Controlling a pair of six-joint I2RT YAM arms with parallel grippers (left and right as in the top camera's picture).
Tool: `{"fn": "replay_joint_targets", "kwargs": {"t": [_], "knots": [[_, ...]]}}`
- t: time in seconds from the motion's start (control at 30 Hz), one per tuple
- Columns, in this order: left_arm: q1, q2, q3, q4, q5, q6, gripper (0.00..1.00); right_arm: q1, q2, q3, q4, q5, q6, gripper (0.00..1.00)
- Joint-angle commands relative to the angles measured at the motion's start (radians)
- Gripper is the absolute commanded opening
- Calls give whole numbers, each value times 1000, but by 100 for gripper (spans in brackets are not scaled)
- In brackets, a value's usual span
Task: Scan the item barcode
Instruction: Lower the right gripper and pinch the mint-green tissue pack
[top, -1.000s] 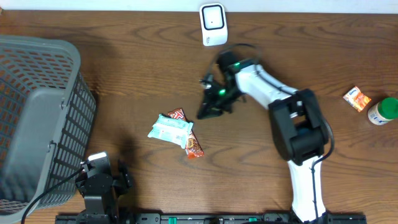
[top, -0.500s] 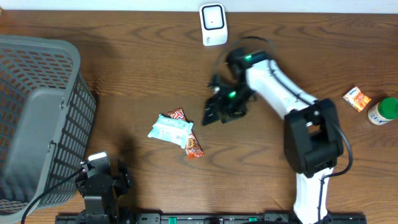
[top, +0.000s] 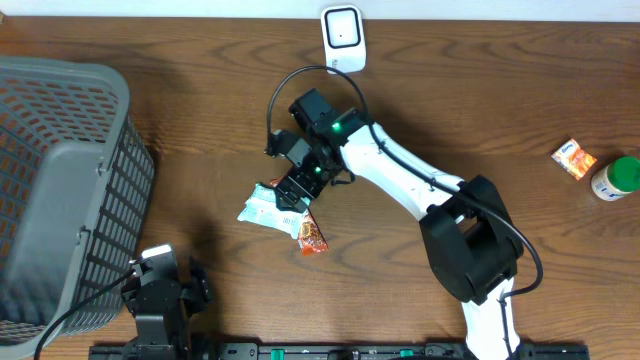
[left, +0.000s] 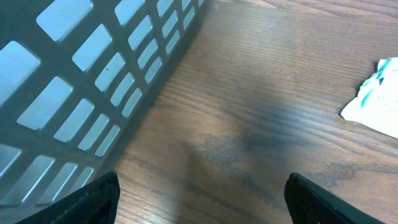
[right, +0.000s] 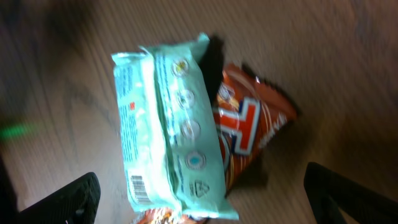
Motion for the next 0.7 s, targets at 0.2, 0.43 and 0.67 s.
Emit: {"fn": "replay_joint_targets", "kwargs": {"t": [0.2, 0.43, 0.67], "knots": [[-3, -2, -3, -42, -10, -9, 85, 4, -12, 24, 116, -70, -118, 99], [-3, -2, -3, -41, -10, -9, 85, 14, 27, 24, 184, -126, -137, 99], [-3, -2, -3, -42, -10, -8, 85, 74, 82, 25, 213, -127, -166, 99]]}}
